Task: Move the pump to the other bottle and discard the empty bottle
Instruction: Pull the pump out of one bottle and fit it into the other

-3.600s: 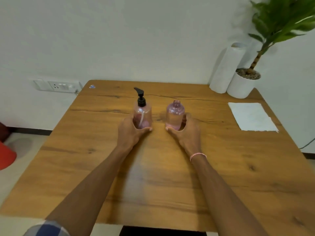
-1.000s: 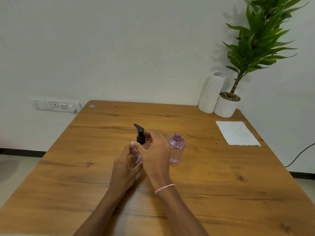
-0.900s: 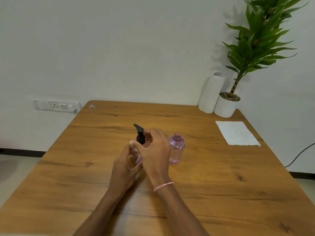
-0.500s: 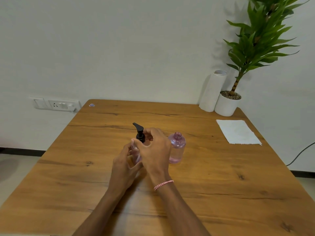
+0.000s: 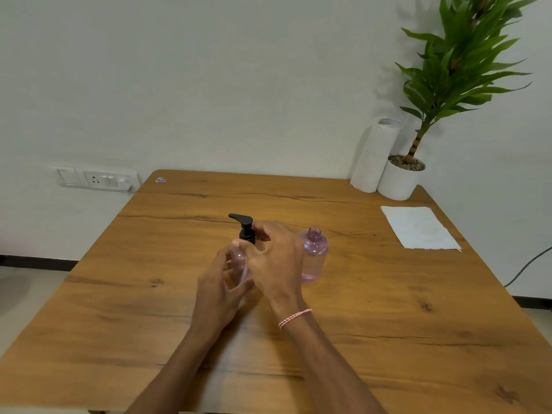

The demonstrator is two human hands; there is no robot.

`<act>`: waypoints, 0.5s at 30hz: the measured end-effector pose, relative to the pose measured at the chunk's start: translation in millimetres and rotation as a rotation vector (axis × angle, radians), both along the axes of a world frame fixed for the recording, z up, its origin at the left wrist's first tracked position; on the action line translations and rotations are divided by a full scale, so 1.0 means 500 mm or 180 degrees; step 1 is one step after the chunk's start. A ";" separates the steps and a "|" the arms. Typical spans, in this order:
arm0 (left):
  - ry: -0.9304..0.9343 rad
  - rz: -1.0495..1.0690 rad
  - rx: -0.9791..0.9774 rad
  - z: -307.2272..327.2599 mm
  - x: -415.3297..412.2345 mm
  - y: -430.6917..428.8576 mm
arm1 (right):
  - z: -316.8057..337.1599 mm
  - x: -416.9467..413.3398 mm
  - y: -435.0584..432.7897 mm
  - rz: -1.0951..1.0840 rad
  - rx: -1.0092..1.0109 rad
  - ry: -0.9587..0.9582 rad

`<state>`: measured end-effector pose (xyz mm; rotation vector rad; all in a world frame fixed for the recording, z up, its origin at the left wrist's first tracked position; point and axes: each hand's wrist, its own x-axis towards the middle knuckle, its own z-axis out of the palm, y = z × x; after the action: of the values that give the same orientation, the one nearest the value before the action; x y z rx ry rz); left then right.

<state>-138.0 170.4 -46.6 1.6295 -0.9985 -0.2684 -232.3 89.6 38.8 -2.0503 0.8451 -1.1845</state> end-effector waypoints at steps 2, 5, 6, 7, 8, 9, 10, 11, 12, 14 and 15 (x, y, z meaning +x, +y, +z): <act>0.0009 -0.0019 -0.0031 0.004 -0.002 0.002 | 0.005 -0.008 -0.002 0.0132 0.0000 0.0041; -0.0015 -0.0023 -0.0042 0.006 -0.005 0.003 | 0.008 -0.023 -0.005 0.0325 -0.0010 0.0256; -0.0039 0.0006 -0.0016 0.007 -0.005 0.003 | 0.010 -0.027 -0.006 0.0377 -0.0024 0.0325; -0.0080 0.0034 0.0012 0.008 -0.006 0.003 | 0.013 -0.028 -0.006 0.0402 -0.0025 0.0355; -0.0126 0.0059 0.0041 0.007 -0.006 0.002 | 0.016 -0.030 -0.006 0.0390 0.0003 0.0345; -0.0163 0.0077 0.0052 0.006 -0.006 0.001 | 0.018 -0.028 -0.006 0.0338 0.0057 0.0316; -0.0172 0.0087 0.0052 0.006 -0.005 0.002 | 0.022 -0.025 -0.006 0.0257 0.0094 0.0308; -0.0160 0.0084 0.0048 0.005 -0.003 0.002 | 0.025 -0.019 -0.005 0.0180 0.0099 0.0316; -0.0130 0.0065 0.0036 0.005 -0.001 0.002 | 0.026 -0.013 -0.004 0.0109 0.0069 0.0332; -0.0058 0.0022 0.0007 0.005 0.001 0.003 | 0.022 -0.002 -0.001 -0.0011 -0.0060 0.0331; -0.0051 0.0008 -0.0002 0.005 0.001 0.002 | 0.018 0.001 -0.001 -0.0056 -0.0109 0.0310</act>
<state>-137.6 171.6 -44.3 1.6347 -1.0085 -0.2536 -231.9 88.9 47.8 -2.1469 0.8961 -1.1233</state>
